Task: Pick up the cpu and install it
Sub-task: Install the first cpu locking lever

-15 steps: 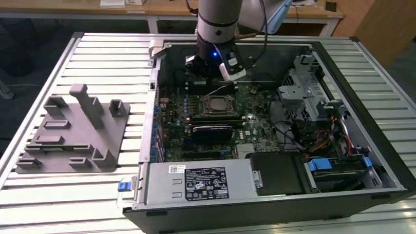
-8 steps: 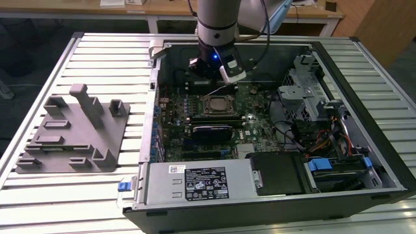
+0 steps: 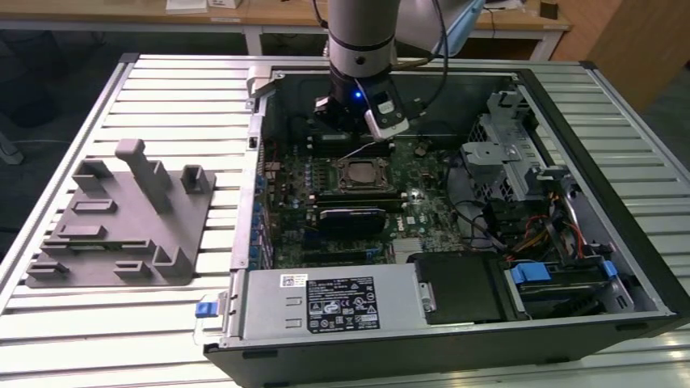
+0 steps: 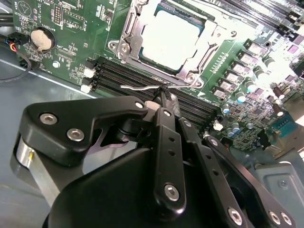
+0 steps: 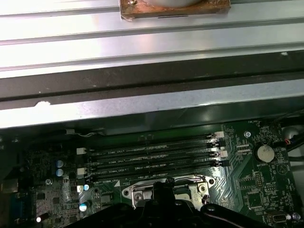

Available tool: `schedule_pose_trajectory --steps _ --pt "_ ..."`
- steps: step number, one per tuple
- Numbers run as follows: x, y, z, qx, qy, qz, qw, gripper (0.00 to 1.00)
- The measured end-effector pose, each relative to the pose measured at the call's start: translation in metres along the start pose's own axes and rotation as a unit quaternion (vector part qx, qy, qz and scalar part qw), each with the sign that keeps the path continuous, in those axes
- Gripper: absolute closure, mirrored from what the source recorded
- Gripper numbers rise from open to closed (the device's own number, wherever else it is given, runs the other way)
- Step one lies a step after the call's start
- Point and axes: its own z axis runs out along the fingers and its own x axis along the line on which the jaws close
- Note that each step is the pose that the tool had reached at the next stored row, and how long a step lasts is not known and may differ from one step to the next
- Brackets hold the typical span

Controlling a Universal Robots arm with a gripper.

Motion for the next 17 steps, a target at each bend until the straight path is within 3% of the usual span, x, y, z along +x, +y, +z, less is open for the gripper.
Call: schedule_pose_trajectory --steps 4,5,17 --pt "0.0000 0.0000 0.0005 -0.0001 -0.0002 0.000 1.0000 0.89" --pt "0.0002 -0.0017 0.0080 0.0028 -0.0060 0.015 0.9999 0.89" --pt "0.0003 -0.0023 0.0108 0.0037 -0.0086 0.021 0.9997 0.89"
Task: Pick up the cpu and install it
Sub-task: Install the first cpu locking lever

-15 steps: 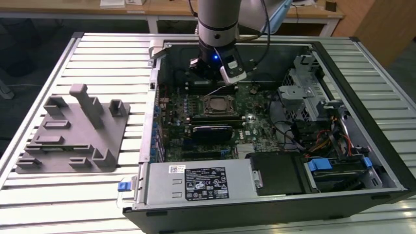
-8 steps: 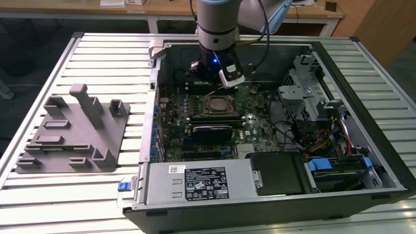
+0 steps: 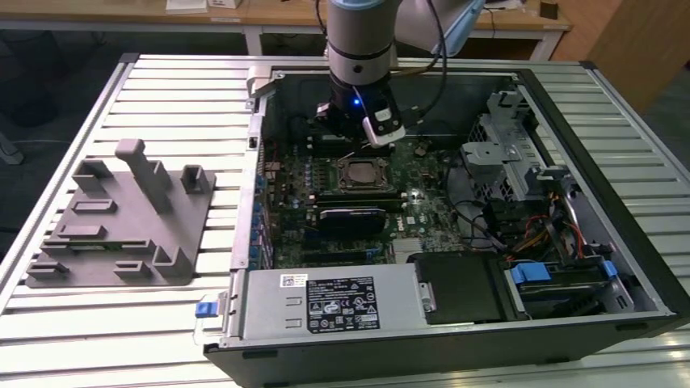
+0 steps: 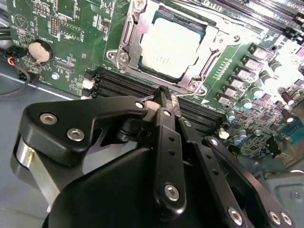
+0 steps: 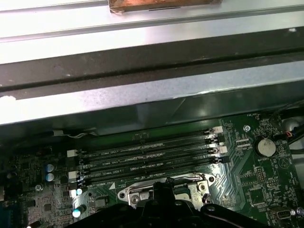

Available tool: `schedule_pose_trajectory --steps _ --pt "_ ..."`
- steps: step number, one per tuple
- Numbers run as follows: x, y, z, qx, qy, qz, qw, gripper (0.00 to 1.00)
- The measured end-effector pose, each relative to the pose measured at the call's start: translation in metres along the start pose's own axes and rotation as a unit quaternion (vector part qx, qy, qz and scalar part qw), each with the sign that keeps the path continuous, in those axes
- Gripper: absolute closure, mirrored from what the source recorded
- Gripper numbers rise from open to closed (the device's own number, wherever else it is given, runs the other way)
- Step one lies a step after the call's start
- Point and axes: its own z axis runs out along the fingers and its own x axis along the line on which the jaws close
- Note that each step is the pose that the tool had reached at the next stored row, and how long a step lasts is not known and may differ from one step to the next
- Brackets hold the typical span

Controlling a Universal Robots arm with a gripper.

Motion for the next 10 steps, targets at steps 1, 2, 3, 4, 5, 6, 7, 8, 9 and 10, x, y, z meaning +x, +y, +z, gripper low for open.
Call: schedule_pose_trajectory --steps 1,2,3,4,5,6,7,8,9,10 --pt "0.0000 0.0000 -0.0005 0.0002 0.0001 0.000 1.0000 0.89" --pt "0.0000 0.0002 -0.0009 0.0001 0.0000 0.000 1.0000 0.89" --pt "-0.0001 0.0003 -0.0014 0.0000 0.0000 0.000 1.0000 0.89" --pt "-0.0001 0.0004 -0.0018 0.0000 0.0000 0.000 1.0000 0.89" --pt "-0.0001 0.0006 -0.0028 0.0000 0.0000 0.000 1.0000 0.89" --pt "-0.0002 0.0010 -0.0049 0.0000 0.0000 0.000 1.0000 0.89" --pt "-0.0002 0.0011 -0.0053 0.0000 0.0000 0.000 1.0000 0.89" --pt "-0.0002 0.0012 -0.0058 0.0000 0.0000 0.000 1.0000 0.89" --pt "-0.0003 0.0013 -0.0061 0.0000 0.0000 0.000 1.0000 0.89" --pt "-0.0003 0.0013 -0.0066 0.0000 0.0000 0.000 1.0000 0.89"
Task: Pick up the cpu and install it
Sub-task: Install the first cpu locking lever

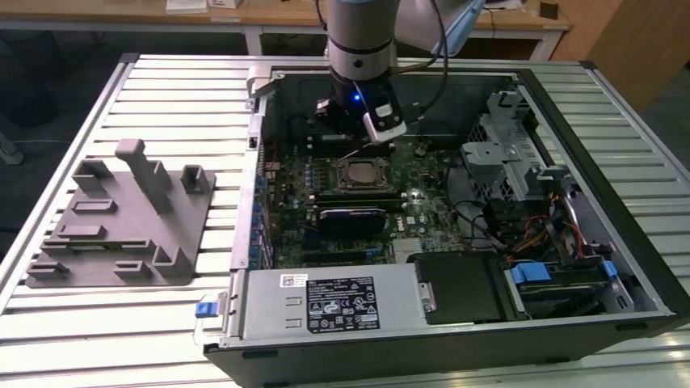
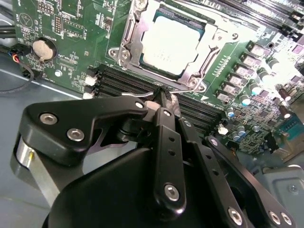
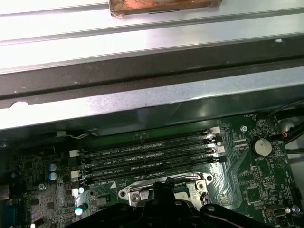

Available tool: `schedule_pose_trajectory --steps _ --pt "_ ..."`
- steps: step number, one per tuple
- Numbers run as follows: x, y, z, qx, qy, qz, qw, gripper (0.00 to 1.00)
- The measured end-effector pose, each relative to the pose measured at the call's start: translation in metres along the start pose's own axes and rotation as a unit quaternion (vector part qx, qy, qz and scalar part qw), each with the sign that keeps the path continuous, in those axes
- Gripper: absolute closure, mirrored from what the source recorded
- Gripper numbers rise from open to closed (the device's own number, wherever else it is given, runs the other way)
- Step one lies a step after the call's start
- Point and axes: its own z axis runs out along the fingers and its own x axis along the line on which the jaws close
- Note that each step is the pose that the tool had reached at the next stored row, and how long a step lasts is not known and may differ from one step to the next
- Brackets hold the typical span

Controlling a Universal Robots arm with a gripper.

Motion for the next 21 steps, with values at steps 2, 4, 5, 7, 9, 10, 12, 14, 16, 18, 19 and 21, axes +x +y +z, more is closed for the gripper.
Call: schedule_pose_trajectory --steps 2,4,5,7,9,10,12,14,16,18,19,21 --pt "0.0000 0.0002 -0.0009 0.0000 0.0000 0.000 1.0000 0.89" --pt "-0.0002 0.0013 -0.0062 0.0000 0.0000 0.000 1.0000 0.89" --pt "-0.0003 0.0013 -0.0066 0.0000 0.0000 0.000 1.0000 0.89" --pt "-0.0003 0.0015 -0.0074 0.0000 0.0000 0.000 1.0000 0.89" --pt "-0.0003 0.0015 -0.0071 -0.0002 -0.0001 0.000 1.0000 0.89" --pt "-0.0004 0.0015 -0.0069 -0.0001 -0.0001 0.000 1.0000 0.89" --pt "-0.0006 0.0014 -0.0069 0.0001 -0.0002 0.001 1.0000 0.89" --pt "-0.0006 0.0015 -0.0068 0.0001 -0.0002 0.001 1.0000 0.89" --pt "-0.0007 0.0015 -0.0068 0.0000 -0.0002 0.001 1.0000 0.89" --pt "-0.0007 0.0014 -0.0068 0.0001 -0.0002 0.001 1.0000 0.89" --pt "-0.0008 0.0015 -0.0068 0.0000 -0.0002 0.001 1.0000 0.89" --pt "-0.0008 0.0014 -0.0065 0.0000 -0.0004 0.002 1.0000 0.89"
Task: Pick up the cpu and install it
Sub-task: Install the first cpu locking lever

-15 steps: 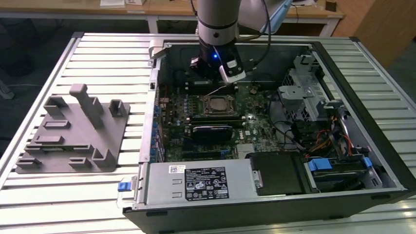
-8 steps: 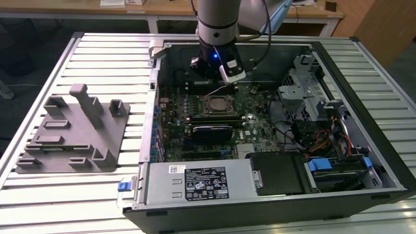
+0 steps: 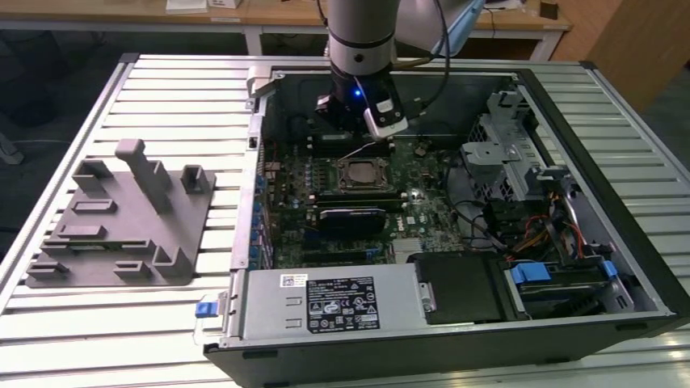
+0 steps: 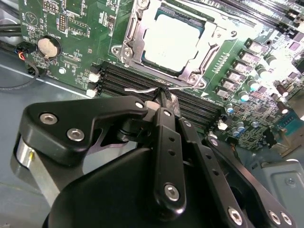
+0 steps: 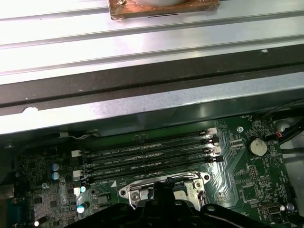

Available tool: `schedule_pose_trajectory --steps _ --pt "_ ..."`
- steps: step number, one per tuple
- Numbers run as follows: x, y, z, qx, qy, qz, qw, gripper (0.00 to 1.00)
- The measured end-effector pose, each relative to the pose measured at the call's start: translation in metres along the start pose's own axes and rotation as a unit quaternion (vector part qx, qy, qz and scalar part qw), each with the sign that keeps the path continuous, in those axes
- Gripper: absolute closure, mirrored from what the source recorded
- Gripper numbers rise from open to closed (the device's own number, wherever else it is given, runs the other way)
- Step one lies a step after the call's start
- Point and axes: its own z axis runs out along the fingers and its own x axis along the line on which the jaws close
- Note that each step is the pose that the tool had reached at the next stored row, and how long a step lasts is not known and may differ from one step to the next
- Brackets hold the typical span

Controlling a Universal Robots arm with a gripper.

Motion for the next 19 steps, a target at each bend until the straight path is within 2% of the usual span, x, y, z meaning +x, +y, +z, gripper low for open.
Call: schedule_pose_trajectory --steps 8,19 --pt "-0.0003 -0.0002 0.0013 0.0008 -0.0031 0.015 0.9999 0.89" --pt "-0.0004 -0.0002 0.0025 0.0007 -0.0039 0.016 0.9999 0.89"
